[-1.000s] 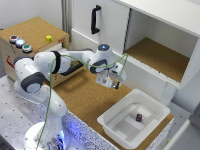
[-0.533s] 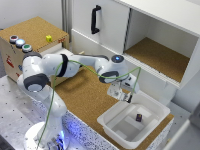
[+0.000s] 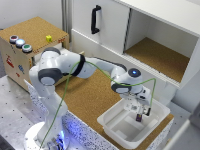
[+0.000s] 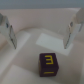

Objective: Go towards the purple block and lift it

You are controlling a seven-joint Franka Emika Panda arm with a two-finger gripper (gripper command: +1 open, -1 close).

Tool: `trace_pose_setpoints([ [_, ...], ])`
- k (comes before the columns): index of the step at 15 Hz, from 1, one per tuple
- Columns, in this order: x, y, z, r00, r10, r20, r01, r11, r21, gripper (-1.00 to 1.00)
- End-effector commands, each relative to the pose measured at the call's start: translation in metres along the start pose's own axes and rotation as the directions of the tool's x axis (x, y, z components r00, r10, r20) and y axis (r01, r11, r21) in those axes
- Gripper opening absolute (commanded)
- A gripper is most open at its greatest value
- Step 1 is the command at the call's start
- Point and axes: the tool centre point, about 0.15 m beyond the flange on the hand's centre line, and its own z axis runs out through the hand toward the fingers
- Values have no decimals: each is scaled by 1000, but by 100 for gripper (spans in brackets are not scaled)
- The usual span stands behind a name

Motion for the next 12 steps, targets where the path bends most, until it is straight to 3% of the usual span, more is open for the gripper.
trace_pose_setpoints([
  [1, 10, 35, 60, 988, -146, -53, 153, 975, 163, 100],
  [6, -14, 23, 54, 981, -182, -74, 191, 970, 148, 100],
  [10, -22, 10, 72, 982, -185, -32, 188, 970, 157, 100],
  [11, -18, 9, 75, 984, -175, -36, 179, 973, 148, -100],
  [12, -15, 9, 76, 985, -169, -31, 171, 977, 128, -100],
])
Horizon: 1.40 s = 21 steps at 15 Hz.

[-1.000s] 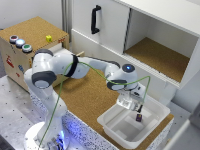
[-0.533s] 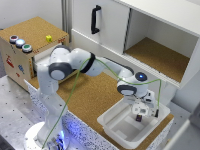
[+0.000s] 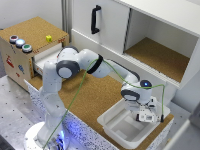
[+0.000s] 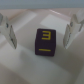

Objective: Go towards the purple block and lift it

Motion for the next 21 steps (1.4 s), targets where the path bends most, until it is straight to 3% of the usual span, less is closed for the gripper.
trace_pose_setpoints([
  [1, 13, 15, 29, 1000, -5, -20, 5, 999, 33, -100],
  [5, 12, 13, 27, 999, 24, -28, -23, 1000, 14, -100],
  [12, 24, 0, 19, 992, 123, -40, -126, 989, -78, -100],
  [17, 72, -29, -69, 939, 270, -211, -304, 941, -151, -100],
  [21, 132, -56, -166, 839, 336, -428, -439, 883, -167, -100],
])
